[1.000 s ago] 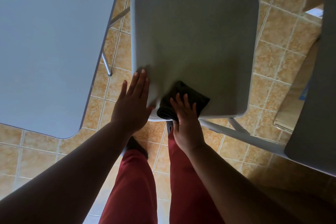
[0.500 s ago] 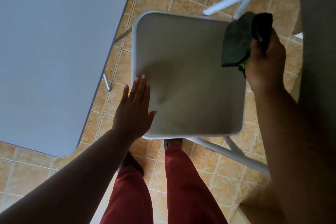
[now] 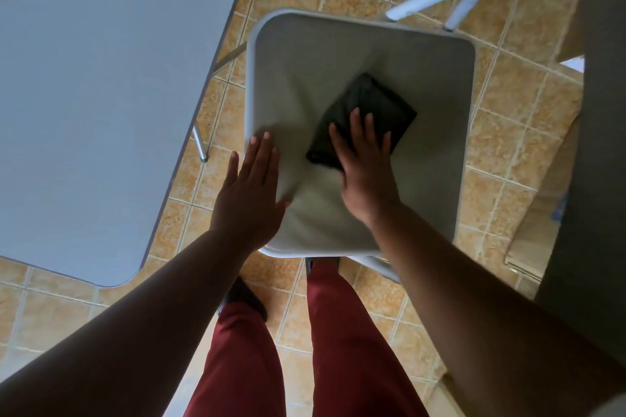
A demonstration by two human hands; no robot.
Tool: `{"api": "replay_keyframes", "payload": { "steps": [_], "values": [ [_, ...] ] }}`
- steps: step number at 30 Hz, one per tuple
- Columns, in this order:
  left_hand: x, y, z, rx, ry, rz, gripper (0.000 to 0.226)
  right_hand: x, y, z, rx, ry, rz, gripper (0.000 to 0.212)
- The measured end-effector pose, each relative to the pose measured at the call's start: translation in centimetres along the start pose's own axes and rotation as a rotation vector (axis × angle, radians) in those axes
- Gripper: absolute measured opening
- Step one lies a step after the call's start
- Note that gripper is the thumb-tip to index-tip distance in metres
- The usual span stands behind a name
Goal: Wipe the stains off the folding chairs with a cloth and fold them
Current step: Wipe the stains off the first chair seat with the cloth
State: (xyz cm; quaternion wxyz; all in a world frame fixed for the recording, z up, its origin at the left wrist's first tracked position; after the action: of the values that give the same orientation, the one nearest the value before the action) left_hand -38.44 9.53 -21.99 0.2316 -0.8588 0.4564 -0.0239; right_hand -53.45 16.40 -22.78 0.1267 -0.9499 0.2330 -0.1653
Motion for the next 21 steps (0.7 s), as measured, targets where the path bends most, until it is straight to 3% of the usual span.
{"api": "replay_keyframes", "payload": {
  "steps": [10, 12, 16, 21],
  "values": [
    [-0.1, -0.4, -0.3, -0.011, 0.033, 0.046, 0.084, 4.2, -8.5, 2.7, 0.155, 0.111, -0.082, 0.08],
    [-0.1, -0.5, -0.2, -0.011, 0.042, 0.046, 0.083, 3.6, -7.9, 1.4, 0.093, 0.196, -0.045, 0.067],
    [-0.2, -0.5, -0.1, -0.01, 0.031, 0.04, 0.086, 1.6, -6.5, -4.4, -0.253, 0.212, -0.034, 0.024],
    [-0.2, -0.7, 0.2, 0.0, 0.029, 0.03, 0.088, -2.3, -2.0, -7.8, -0.331, 0.092, 0.088, 0.019]
  ]
}}
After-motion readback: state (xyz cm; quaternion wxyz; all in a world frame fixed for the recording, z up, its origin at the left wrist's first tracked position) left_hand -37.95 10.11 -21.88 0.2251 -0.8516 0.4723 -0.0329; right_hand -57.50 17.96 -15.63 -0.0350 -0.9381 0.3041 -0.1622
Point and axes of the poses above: each hand's wrist, its own y-axis towards the middle knuckle, its own z-axis out of the palm, x = y × z, the point moved 10 cm from there along y, towards the middle knuckle, and after that the axes turned 2 degrees about y, right-handed, at the moved point
